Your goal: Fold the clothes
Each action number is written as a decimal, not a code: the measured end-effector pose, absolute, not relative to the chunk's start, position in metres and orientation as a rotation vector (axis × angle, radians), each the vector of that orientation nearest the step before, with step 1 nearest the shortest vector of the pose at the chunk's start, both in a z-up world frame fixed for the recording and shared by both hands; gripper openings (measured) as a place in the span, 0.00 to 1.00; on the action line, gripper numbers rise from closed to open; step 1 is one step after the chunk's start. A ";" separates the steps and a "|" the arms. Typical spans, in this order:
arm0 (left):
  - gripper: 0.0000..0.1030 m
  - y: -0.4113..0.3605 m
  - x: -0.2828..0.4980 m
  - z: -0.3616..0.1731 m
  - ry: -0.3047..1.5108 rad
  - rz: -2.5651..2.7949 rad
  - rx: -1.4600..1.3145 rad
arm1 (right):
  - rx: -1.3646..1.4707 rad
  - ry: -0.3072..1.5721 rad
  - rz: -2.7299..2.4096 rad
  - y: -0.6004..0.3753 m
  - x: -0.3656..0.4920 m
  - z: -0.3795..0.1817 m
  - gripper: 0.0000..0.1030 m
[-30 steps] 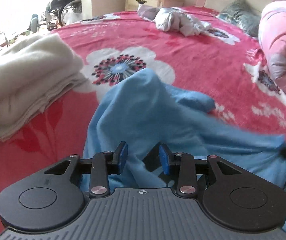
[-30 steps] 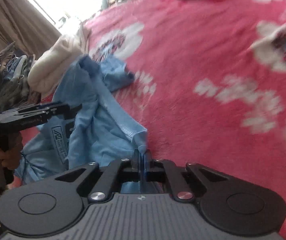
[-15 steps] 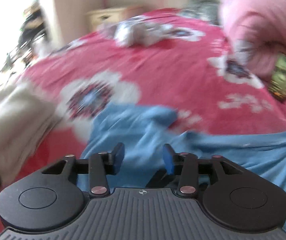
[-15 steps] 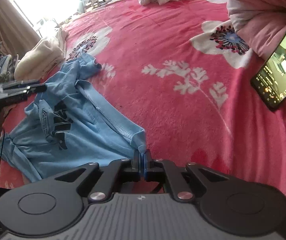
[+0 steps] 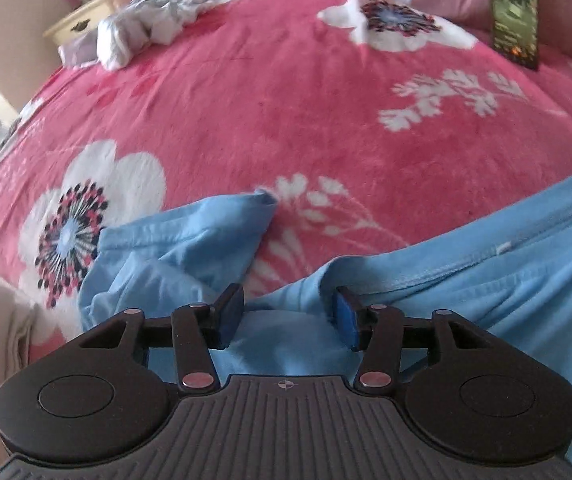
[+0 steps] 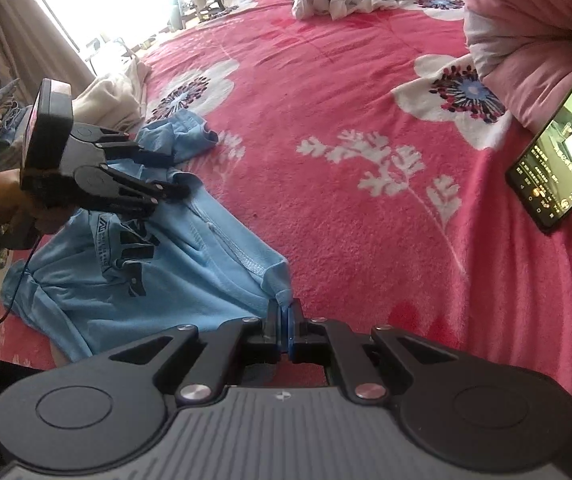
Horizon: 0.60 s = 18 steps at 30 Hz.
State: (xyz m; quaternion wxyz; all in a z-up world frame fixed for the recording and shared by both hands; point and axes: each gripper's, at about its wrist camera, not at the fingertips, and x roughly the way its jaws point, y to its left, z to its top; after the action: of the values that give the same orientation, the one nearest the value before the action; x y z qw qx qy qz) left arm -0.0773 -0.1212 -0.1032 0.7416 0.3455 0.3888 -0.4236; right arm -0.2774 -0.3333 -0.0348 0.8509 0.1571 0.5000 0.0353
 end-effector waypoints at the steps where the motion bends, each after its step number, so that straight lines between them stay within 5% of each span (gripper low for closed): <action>1: 0.45 -0.118 -0.075 -0.101 0.857 -0.928 0.744 | 0.335 1.053 0.076 -0.334 -0.277 -0.035 0.03; 10: 0.14 -0.137 -0.064 -0.108 0.852 -0.845 0.638 | 0.340 1.045 0.068 -0.331 -0.274 -0.037 0.03; 18: 0.10 -0.140 -0.061 -0.113 0.801 -0.778 0.664 | 0.307 0.995 0.044 -0.320 -0.274 -0.026 0.03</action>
State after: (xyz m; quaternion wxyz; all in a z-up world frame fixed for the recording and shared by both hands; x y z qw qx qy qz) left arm -0.0610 -0.1402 -0.1130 0.7965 0.3090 0.3727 -0.3621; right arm -0.2743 -0.3202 -0.0264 0.8672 0.1468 0.4755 0.0211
